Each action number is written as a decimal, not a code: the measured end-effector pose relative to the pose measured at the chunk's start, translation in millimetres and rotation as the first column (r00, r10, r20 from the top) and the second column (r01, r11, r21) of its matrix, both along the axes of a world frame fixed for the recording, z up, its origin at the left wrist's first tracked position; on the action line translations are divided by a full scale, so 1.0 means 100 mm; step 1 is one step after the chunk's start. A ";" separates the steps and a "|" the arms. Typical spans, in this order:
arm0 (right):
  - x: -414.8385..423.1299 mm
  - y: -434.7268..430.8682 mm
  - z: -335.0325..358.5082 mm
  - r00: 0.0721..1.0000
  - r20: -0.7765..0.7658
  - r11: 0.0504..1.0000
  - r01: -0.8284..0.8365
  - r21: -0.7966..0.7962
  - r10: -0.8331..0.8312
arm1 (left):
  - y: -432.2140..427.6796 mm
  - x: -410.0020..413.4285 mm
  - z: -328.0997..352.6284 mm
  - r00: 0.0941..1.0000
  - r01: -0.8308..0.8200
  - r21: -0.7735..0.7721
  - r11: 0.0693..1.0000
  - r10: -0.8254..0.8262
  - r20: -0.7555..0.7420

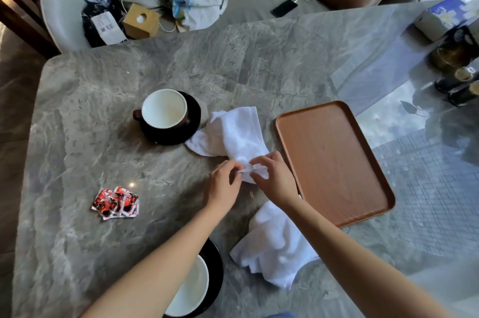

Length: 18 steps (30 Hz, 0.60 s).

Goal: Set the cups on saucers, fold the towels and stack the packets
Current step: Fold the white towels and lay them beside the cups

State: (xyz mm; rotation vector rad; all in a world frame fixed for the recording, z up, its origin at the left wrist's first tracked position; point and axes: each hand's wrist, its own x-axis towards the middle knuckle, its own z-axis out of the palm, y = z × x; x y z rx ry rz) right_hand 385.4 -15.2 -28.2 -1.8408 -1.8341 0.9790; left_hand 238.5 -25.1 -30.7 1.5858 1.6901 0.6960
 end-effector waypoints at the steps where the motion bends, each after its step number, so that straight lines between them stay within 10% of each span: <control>1: -0.02 0.03 0.04 1.000 0.004 0.999 -0.004 0.036 0.004 | 0.00 -0.02 0.04 1.000 -0.026 0.023 0.999 0.025 0.016; 8: -0.27 0.20 0.50 1.000 -0.008 0.946 -0.014 0.323 0.017 | 0.09 -0.25 0.31 0.986 -0.167 0.173 0.971 0.166 0.020; 18: -0.64 0.34 1.29 0.807 -0.590 0.935 0.229 0.271 -0.026 | -0.16 -1.23 0.50 0.900 -0.248 0.012 0.969 0.226 0.373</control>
